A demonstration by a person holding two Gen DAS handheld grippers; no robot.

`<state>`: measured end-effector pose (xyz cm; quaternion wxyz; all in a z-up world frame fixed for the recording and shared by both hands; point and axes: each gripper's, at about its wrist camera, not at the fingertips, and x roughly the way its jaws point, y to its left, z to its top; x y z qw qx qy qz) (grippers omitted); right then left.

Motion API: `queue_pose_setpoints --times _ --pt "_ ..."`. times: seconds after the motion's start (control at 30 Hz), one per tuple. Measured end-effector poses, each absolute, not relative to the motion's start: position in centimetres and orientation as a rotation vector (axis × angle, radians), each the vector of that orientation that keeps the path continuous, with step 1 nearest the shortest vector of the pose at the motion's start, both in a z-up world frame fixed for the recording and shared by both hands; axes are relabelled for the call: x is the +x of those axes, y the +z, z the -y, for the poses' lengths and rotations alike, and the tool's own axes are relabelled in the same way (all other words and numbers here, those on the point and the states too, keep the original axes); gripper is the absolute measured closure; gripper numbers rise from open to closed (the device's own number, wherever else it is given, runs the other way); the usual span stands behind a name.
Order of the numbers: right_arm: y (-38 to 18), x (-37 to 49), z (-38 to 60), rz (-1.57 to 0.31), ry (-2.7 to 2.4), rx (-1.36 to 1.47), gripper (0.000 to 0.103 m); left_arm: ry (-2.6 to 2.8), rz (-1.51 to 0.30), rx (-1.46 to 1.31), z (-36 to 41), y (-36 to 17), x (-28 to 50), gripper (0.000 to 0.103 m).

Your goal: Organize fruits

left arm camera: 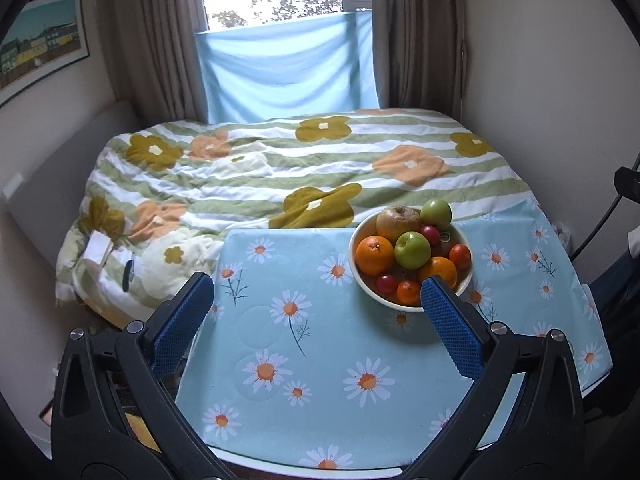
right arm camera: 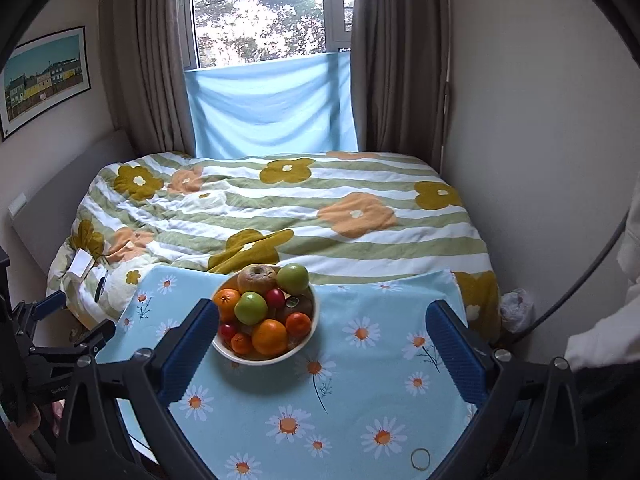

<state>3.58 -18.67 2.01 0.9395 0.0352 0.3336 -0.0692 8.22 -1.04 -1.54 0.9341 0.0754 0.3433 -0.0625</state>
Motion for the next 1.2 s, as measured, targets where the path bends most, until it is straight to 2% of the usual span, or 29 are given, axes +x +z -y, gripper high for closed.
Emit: queue_pose_setpoints --times 0.43,1.2 --pt "2.3 -3.5 17.3 -0.590 -0.262 0.023 0.000 -0.139 -0.622 0.092 0.7 0.1 3.3 0.000" --pt "1.5 -4.5 16.6 -0.581 -0.283 0.043 0.000 -0.151 -0.589 0.118 0.6 0.6 2.6 0.000"
